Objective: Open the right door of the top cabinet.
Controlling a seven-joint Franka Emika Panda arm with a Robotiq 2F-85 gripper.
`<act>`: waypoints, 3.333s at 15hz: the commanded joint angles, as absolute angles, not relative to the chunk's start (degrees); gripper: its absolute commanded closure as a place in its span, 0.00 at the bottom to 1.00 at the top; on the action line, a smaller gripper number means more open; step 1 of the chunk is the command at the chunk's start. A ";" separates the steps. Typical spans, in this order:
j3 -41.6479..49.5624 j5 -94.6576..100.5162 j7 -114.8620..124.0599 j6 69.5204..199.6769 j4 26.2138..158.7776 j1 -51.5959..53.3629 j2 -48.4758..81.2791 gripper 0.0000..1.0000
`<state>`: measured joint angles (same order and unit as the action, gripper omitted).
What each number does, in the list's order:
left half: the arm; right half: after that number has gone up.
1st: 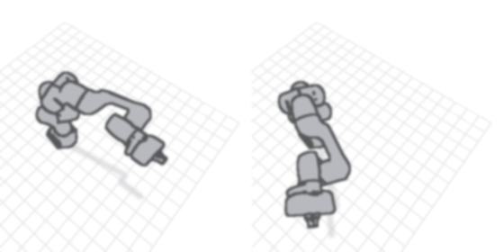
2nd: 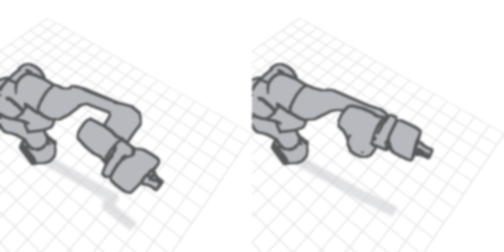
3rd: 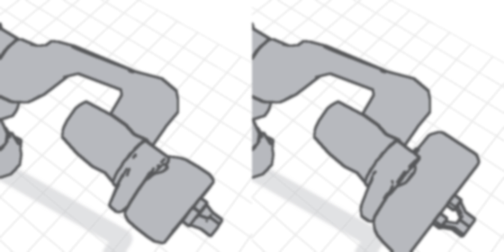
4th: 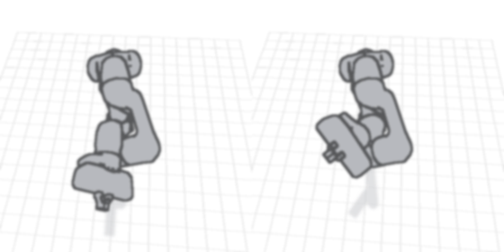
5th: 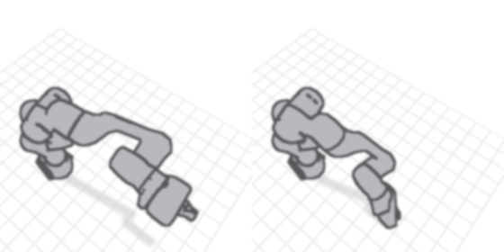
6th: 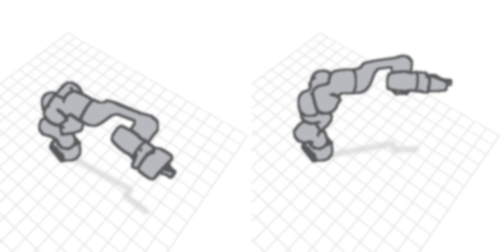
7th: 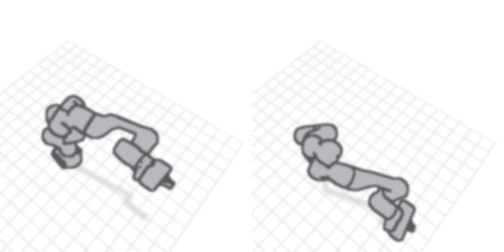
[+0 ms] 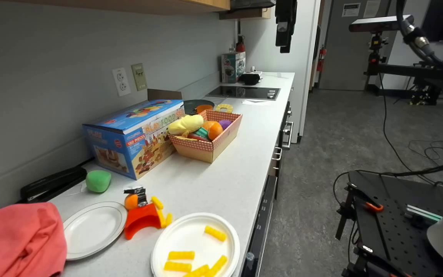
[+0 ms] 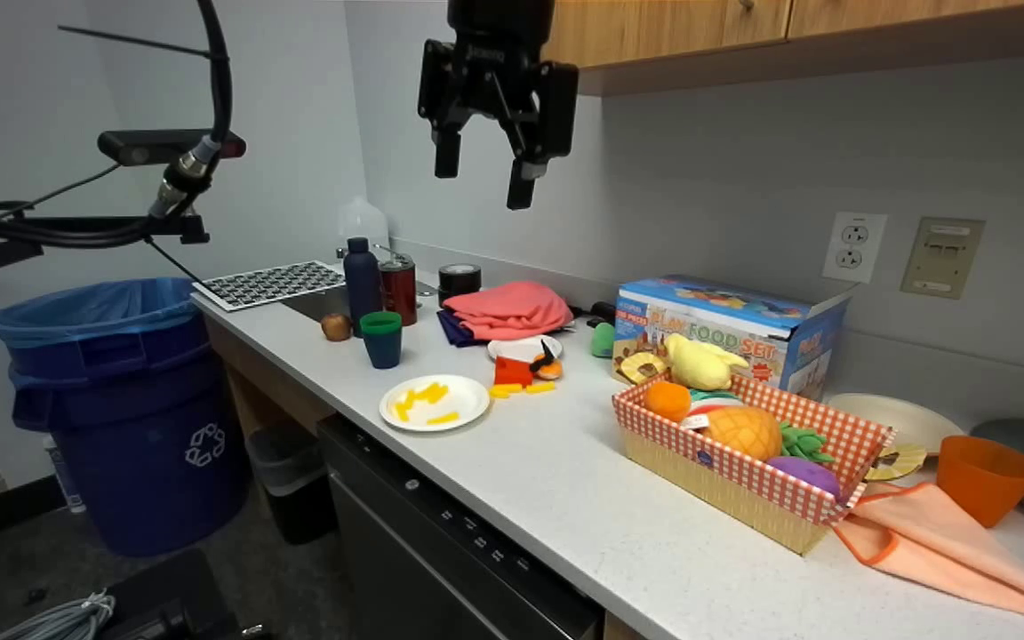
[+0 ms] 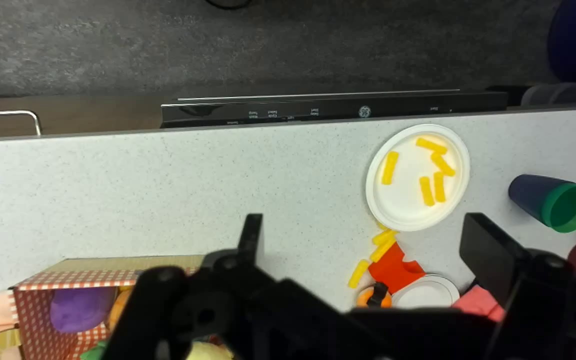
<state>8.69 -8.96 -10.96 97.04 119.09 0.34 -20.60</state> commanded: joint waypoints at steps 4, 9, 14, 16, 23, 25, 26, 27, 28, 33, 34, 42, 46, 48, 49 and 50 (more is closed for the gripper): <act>6.49 -3.14 -12.14 109.19 121.18 -1.36 -21.23 0.00; 5.63 -0.31 -10.47 113.00 117.47 -0.85 -17.77 0.00; 4.00 0.92 -9.26 113.18 110.22 -0.81 -10.24 0.00; 4.03 0.93 -9.26 113.18 110.00 -0.84 -10.16 0.00; 2.70 6.66 -3.95 109.35 109.73 -1.49 -17.11 0.00; 1.87 10.12 -1.72 109.21 109.53 -1.94 -20.21 0.00; 1.48 11.81 -0.62 110.36 109.22 -2.29 -21.29 0.00; 1.08 13.59 0.98 112.40 109.12 -2.78 -22.14 0.00; 1.14 14.32 2.70 115.16 109.17 -3.28 -22.56 0.00; 1.64 12.21 3.18 115.87 109.08 -3.19 -22.93 0.00; 1.63 12.21 3.32 115.93 109.13 -3.21 -22.87 0.00; 1.62 12.21 3.42 115.96 109.16 -3.22 -22.78 0.00; 1.62 12.21 3.42 115.94 109.24 -3.21 -22.74 0.00; 1.62 12.21 3.42 115.94 109.26 -3.21 -22.65 0.00; 1.62 12.21 3.42 115.94 109.26 -3.21 -22.62 0.00; 1.27 13.81 5.31 118.88 108.02 -4.01 -21.41 0.00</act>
<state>2.07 12.50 3.63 116.05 109.47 -2.62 -22.67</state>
